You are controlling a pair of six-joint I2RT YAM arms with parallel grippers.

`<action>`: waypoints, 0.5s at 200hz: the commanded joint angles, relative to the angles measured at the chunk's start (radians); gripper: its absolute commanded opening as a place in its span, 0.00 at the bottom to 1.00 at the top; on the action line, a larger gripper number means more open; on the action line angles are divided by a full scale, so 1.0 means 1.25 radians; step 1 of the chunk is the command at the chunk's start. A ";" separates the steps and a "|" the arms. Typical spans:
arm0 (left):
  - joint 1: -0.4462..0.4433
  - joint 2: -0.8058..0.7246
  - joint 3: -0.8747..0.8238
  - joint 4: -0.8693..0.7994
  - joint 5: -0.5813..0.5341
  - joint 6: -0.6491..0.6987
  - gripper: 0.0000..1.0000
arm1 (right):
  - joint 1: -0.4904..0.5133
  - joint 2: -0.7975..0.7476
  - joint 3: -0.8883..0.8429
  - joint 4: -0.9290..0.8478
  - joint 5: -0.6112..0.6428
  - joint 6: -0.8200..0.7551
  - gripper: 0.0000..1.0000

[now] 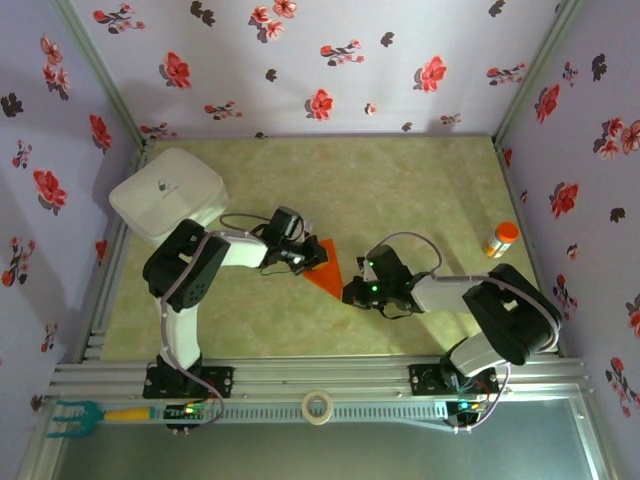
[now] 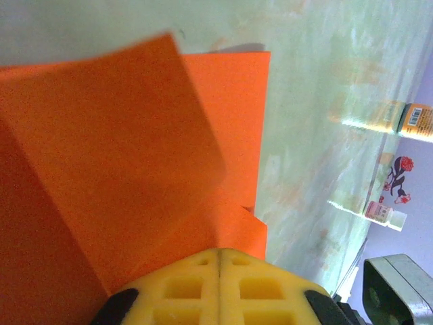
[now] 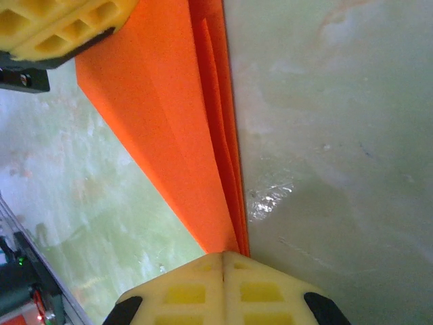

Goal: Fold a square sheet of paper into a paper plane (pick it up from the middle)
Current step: Fourth fold the wing at the center of the table.

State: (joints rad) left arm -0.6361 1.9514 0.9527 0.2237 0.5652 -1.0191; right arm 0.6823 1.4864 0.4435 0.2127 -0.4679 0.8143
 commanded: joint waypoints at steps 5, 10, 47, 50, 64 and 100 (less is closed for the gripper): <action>0.007 0.031 -0.013 -0.028 -0.044 -0.003 0.06 | 0.002 -0.006 -0.078 -0.067 0.005 0.054 0.00; 0.007 0.031 -0.014 -0.027 -0.044 -0.004 0.06 | 0.002 -0.014 -0.086 -0.057 0.005 0.062 0.00; 0.007 0.032 -0.013 -0.024 -0.043 -0.004 0.06 | 0.002 -0.082 -0.095 -0.097 0.014 0.066 0.00; 0.007 0.032 -0.014 -0.024 -0.043 -0.004 0.06 | 0.002 -0.086 -0.092 -0.104 0.015 0.064 0.00; 0.006 0.030 -0.014 -0.025 -0.043 -0.004 0.06 | 0.002 -0.106 -0.075 -0.142 0.017 0.051 0.00; 0.003 0.026 -0.015 -0.021 -0.043 -0.003 0.06 | 0.000 -0.173 0.011 -0.197 0.050 0.046 0.00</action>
State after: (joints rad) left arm -0.6369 1.9522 0.9527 0.2283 0.5606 -1.0191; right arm 0.6811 1.3167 0.3698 0.0807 -0.4576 0.8753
